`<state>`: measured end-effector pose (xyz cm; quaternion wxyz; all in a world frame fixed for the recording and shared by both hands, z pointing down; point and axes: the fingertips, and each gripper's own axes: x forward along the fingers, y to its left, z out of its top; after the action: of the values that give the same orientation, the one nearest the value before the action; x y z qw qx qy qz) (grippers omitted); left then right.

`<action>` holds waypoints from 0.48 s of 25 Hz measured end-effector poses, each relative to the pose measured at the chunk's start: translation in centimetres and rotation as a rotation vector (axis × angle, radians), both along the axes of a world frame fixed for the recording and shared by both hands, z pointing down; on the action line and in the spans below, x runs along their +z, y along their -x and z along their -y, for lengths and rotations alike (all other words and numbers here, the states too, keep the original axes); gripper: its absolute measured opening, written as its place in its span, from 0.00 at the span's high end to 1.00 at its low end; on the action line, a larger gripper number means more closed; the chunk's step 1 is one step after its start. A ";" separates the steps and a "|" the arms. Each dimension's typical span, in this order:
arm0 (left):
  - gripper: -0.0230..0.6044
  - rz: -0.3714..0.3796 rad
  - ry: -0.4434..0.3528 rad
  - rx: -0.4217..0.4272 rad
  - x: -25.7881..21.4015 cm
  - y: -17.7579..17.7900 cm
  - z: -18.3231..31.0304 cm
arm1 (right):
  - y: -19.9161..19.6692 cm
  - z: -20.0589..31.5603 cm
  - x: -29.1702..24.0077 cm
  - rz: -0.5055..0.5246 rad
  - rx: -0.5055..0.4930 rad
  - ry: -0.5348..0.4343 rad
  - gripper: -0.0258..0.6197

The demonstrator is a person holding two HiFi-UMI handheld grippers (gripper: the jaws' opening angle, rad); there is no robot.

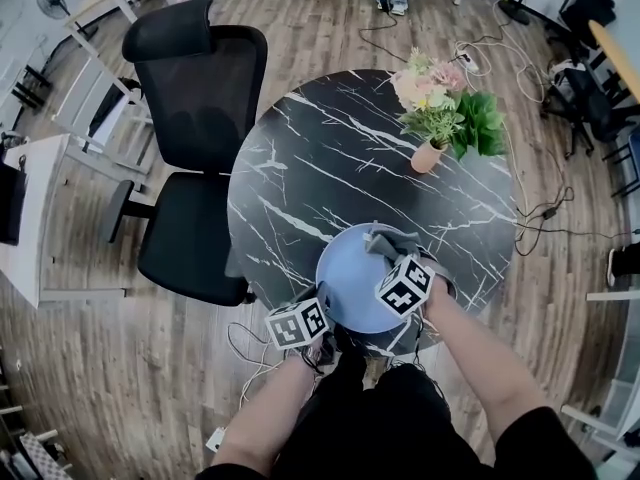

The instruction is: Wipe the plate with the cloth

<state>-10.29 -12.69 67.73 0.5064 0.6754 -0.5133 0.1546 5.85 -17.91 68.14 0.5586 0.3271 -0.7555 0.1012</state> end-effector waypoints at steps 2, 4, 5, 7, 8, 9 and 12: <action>0.92 -0.003 0.002 0.000 0.1 -0.1 0.0 | -0.2 0.7 -0.3 0.030 0.051 -0.029 0.87; 0.92 -0.006 0.005 -0.005 0.0 -0.1 0.0 | -0.4 1.3 -0.7 0.080 0.120 -0.059 0.87; 0.92 -0.006 0.005 -0.007 -0.1 -0.1 0.0 | -0.5 1.5 -1.0 0.106 0.155 -0.072 0.87; 0.92 -0.002 0.005 -0.009 -0.1 0.0 0.0 | -0.6 1.8 -1.6 0.155 0.214 -0.091 0.87; 0.92 0.001 0.006 -0.010 0.0 0.0 -0.1 | -0.6 1.9 -1.9 0.176 0.234 -0.096 0.87; 0.92 0.004 0.005 -0.011 0.1 0.1 -0.1 | -0.5 1.9 -2.2 0.194 0.247 -0.099 0.87; 0.92 0.002 -0.002 -0.015 -0.1 0.0 0.0 | 0.1 1.4 -2.7 0.237 0.252 -0.087 0.87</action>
<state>-10.27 -12.68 67.65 0.5063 0.6719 -0.5190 0.1510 5.78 -19.32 65.42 0.4340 0.4289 -0.7726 0.1755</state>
